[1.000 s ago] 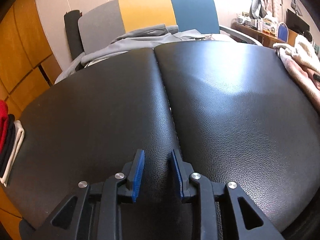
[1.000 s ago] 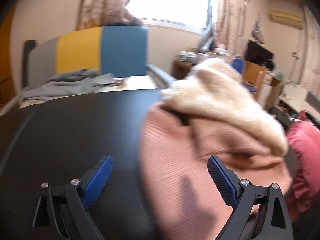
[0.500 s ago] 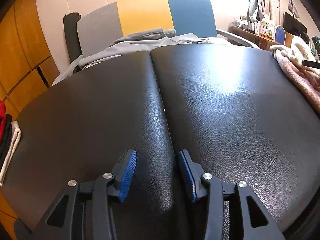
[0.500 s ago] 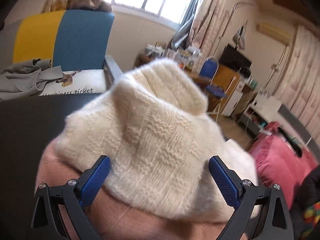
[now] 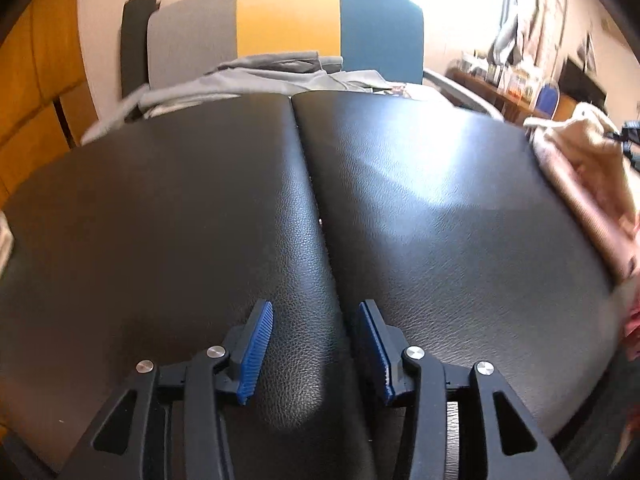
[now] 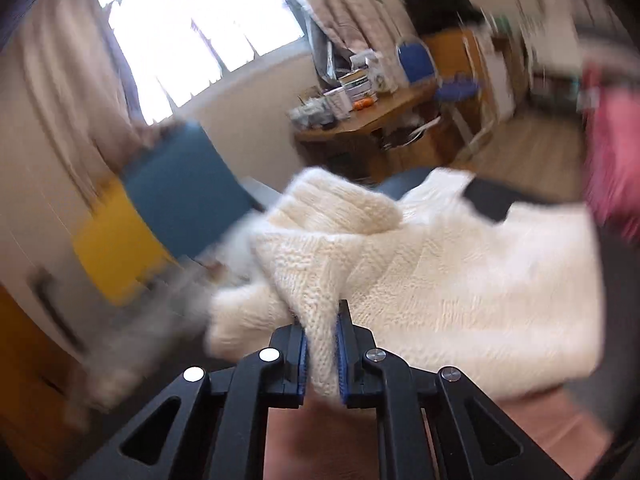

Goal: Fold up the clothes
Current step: 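Lift the cream sweater and carry it over the black table with the right gripper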

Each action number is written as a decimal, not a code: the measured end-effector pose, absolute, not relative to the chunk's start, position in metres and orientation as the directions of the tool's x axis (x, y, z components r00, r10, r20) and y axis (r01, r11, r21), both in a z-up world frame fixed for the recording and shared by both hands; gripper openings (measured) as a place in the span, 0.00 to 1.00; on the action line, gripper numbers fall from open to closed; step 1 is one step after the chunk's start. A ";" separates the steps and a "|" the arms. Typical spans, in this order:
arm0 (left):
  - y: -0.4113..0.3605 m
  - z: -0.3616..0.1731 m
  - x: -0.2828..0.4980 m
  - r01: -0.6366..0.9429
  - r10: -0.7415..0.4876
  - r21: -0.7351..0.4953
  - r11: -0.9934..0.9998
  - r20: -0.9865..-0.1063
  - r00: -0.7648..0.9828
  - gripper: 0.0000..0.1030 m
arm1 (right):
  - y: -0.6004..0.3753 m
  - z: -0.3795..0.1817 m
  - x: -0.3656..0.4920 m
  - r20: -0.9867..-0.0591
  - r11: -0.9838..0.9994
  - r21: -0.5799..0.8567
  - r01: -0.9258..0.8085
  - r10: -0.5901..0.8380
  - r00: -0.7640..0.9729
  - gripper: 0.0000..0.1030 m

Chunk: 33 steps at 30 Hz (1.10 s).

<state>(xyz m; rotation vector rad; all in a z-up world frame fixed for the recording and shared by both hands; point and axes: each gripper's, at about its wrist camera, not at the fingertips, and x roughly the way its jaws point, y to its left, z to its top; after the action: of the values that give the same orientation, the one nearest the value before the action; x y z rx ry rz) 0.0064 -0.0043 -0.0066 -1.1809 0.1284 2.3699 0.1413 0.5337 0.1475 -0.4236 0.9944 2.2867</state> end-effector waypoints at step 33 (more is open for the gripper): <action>0.055 0.031 0.037 -0.655 0.536 -0.176 -0.735 -0.743 -0.401 0.44 | 0.485 0.121 0.118 -0.574 -0.407 0.028 -0.913 0.741 -0.348 0.89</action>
<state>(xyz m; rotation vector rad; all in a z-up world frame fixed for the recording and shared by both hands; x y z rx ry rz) 0.0371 0.0549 0.0314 -1.0702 0.1856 2.1531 0.1181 0.4852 0.1212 -0.5893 0.4207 1.9269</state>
